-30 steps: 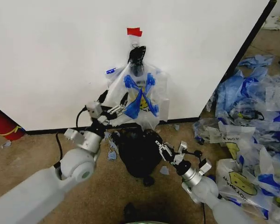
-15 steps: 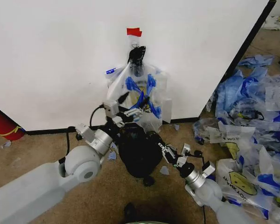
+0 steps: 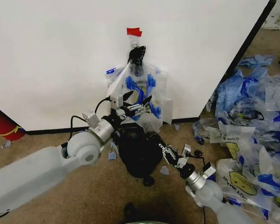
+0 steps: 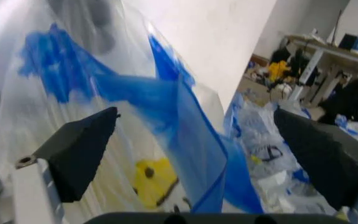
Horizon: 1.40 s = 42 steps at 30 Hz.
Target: Pick up the garbage bag from the wall and place it over the trash bin.
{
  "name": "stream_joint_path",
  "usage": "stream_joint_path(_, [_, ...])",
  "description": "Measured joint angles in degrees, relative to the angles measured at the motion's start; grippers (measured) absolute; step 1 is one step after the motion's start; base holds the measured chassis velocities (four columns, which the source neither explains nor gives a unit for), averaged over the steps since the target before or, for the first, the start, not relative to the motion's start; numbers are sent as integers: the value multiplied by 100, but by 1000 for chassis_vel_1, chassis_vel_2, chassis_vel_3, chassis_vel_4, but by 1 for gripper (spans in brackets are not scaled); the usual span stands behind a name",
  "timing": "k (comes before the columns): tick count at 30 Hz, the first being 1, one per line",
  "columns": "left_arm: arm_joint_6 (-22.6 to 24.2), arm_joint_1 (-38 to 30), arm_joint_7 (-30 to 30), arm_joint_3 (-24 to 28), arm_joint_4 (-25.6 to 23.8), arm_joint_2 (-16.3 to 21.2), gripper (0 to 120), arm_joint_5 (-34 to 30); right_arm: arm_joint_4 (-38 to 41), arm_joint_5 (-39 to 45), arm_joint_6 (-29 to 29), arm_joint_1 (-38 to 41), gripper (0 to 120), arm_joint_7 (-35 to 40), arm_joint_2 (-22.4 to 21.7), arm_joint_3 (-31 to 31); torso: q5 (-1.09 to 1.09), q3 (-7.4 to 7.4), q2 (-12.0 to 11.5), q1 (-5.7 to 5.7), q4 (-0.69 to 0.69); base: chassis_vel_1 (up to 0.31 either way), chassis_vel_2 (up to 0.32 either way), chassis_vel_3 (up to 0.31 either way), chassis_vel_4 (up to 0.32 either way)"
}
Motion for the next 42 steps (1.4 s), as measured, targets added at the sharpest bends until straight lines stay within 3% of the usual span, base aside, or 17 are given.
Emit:
stream_joint_path(7, [22, -166, 57, 243, 55, 74, 81, -43, -3, 4, 16, -38, 0, 0, -19, 51, 0, 0, 0, 0, -1, 0, 0, 0, 0])
stream_joint_path(10, [21, -269, 70, 289, 64, 163, 66, -75, -7, -10, 35, -56, 0, 0, -15, 56, 0, -1, 0, 0, -1, 0, 0, 0, 0])
stream_joint_path(13, [22, -301, 73, 300, 65, 226, 59, -95, -6, -22, 38, -58, 0, 0, -12, 58, 0, -1, 0, 0, -1, 0, 0, 0, 0])
stream_joint_path(27, [14, -188, 108, 424, -83, 536, 3, -48, 82, -73, 52, -78, 0, 53, -5, 53, 0, -1, 0, 0, 0, 0, 0, 0, 0])
stream_joint_path(42, [-75, -109, -11, 377, -161, 622, 0, 17, 122, -85, 61, -93, 0, 52, -11, 83, 0, -1, 0, 0, -1, 0, 0, 0, 0])
